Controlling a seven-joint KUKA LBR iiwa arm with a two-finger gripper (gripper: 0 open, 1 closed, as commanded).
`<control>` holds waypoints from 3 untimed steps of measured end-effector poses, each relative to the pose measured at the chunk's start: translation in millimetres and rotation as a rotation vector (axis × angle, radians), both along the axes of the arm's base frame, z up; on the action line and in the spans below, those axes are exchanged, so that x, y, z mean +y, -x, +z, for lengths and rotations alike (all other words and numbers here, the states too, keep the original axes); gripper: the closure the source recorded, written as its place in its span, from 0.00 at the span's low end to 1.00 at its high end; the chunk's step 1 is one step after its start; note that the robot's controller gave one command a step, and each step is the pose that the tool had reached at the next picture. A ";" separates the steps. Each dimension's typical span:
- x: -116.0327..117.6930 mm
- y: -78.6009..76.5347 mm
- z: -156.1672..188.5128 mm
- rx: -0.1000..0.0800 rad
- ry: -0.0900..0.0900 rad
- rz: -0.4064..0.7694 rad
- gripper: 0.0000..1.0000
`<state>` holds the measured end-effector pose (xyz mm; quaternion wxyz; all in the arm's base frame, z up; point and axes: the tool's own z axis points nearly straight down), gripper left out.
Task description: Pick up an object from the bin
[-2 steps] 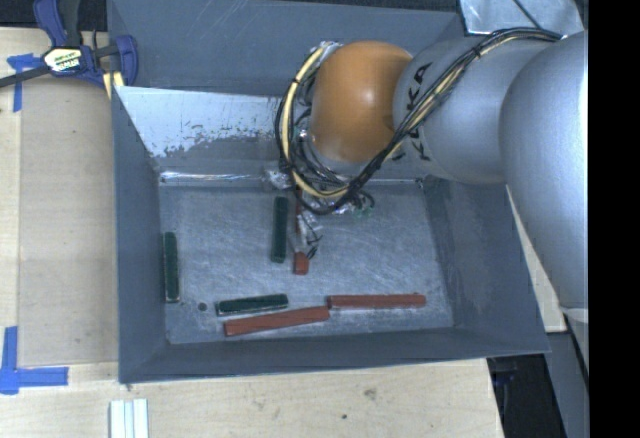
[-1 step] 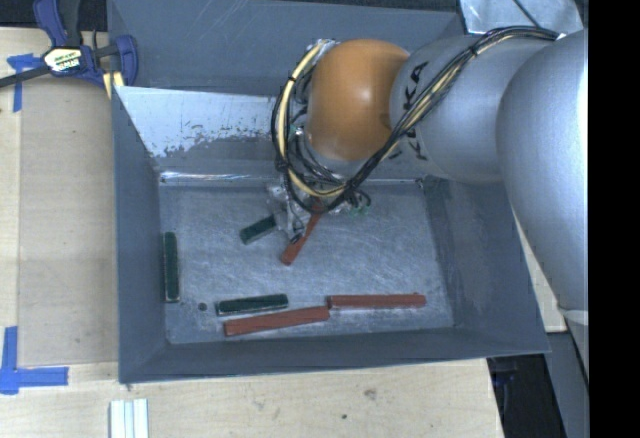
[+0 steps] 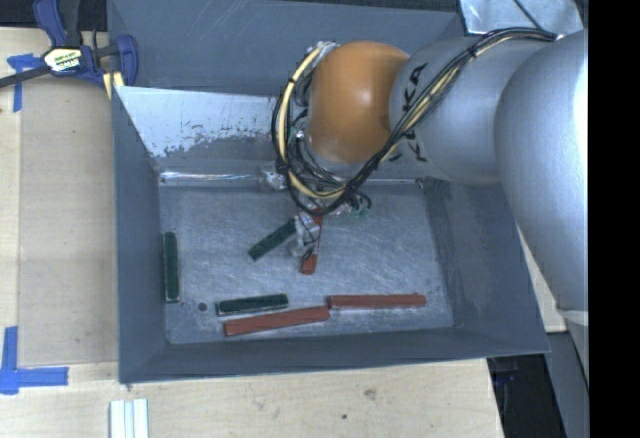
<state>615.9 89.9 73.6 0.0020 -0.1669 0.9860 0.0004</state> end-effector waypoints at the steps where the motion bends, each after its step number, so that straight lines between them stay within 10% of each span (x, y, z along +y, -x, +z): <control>1: 0.5 -1.2 1.6 -0.003 -0.001 -0.001 1.00; 2: 3.8 34.2 111.0 -0.008 0.000 0.020 1.00; 3: -1.2 36.3 163.0 -0.006 0.000 0.031 1.00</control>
Offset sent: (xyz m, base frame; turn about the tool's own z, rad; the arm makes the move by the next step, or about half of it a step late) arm 0.0000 0.0000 0.0000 0.0000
